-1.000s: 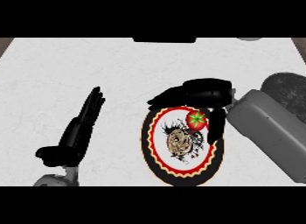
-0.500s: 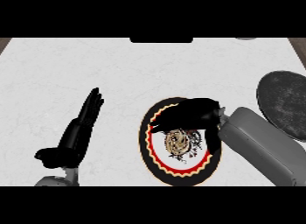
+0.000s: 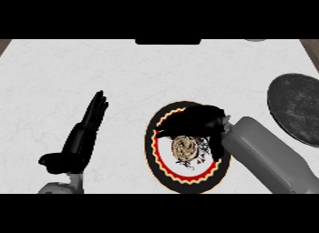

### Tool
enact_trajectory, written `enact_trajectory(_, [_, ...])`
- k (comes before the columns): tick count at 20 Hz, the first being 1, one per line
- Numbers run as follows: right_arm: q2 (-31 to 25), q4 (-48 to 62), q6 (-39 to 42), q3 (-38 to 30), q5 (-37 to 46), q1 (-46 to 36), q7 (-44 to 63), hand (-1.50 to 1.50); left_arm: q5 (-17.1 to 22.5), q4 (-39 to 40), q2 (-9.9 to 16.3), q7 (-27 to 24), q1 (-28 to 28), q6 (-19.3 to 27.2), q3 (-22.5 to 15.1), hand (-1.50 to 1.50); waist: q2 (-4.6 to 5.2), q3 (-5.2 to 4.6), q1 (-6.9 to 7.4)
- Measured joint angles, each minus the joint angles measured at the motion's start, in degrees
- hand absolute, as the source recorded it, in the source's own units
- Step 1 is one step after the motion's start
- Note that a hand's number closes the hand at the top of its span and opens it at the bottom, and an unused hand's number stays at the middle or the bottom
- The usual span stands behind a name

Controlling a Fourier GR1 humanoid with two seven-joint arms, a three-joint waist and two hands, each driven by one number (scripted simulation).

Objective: Pick the cupcake from the plate and place it in the pan

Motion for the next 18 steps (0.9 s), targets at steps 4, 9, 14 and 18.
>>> enact_trajectory(4, [3.40,3.04,-0.21,-2.13,1.67,-0.11,-0.31,-1.50,-0.56,-0.86,-0.45,1.01,0.04,-0.11,0.09,0.00,0.02,0.01,0.11])
enact_trajectory(9, [5.92,6.06,-1.50,-2.84,5.56,1.41,-1.37,-1.50,-0.62,-1.91,-0.46,0.63,1.75,-1.36,0.30,0.00,0.02,0.01,0.14])
enact_trajectory(14, [9.40,11.80,-3.11,-3.75,10.05,0.84,-2.46,-1.50,-1.05,-2.12,-0.48,0.20,2.31,-2.13,0.84,0.00,-0.03,-0.03,0.19])
enact_trajectory(18, [9.56,12.63,-4.57,-1.73,13.55,-0.22,-5.09,1.50,-1.12,-2.23,-0.84,1.38,1.37,-2.13,1.12,0.00,-0.37,-0.05,0.19])
